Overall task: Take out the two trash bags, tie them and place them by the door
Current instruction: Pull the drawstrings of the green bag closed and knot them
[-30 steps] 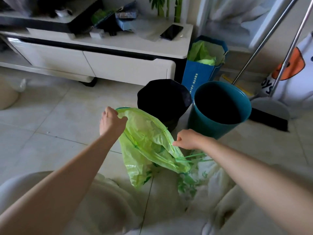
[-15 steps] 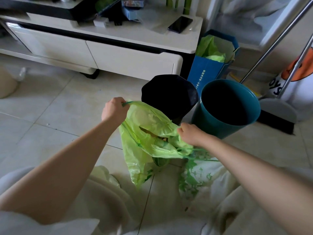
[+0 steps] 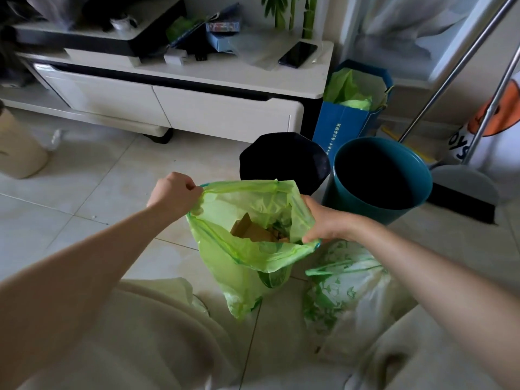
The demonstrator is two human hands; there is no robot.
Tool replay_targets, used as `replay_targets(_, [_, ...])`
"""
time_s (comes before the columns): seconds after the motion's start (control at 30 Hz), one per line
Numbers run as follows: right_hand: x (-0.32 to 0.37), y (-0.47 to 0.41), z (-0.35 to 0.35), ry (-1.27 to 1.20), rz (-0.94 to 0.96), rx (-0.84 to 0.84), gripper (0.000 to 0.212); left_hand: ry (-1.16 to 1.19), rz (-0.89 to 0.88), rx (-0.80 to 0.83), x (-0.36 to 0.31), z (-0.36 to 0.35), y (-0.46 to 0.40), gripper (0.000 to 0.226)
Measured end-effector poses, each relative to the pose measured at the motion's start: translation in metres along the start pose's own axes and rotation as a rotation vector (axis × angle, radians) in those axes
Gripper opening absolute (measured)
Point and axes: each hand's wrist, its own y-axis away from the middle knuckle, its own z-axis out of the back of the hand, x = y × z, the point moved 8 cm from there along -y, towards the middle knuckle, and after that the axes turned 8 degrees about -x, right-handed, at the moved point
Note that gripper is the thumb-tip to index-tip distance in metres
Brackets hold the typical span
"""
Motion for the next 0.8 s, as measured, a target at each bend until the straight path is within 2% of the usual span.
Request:
replay_targets(0.07, [-0.007,0.004,0.002,0.090,-0.044,-0.036,0.100,0.075,0.058,0.001,0.007,0.003,0.000,0.016])
replay_targets(0.2, [-0.030,0.013,0.014,0.128,-0.250,-0.160,0.047,0.171,0.148,0.020,0.014,0.002,0.001,0.016])
replay_targets(0.37, [-0.042,0.029,0.014,0.053,-0.428,-0.113,0.025,0.201,0.187,0.030,0.018,0.003,0.001,0.016])
replay_targets(0.47, [-0.044,0.039,0.014,0.057,-0.486,-0.079,0.022,0.235,0.225,0.011,0.022,0.008,0.000,0.014])
replay_targets(0.57, [-0.039,0.044,0.018,0.008,-0.453,-0.094,0.028,0.283,0.252,0.003,0.021,0.012,0.001,0.010])
replay_targets(0.7, [-0.013,0.046,0.034,-0.074,-0.296,-0.208,0.026,0.281,0.197,0.000,0.014,0.019,0.003,0.012])
replay_targets(0.8, [0.007,0.059,0.052,0.078,-0.224,-0.298,0.013,0.296,0.111,-0.012,0.002,0.027,0.006,0.013])
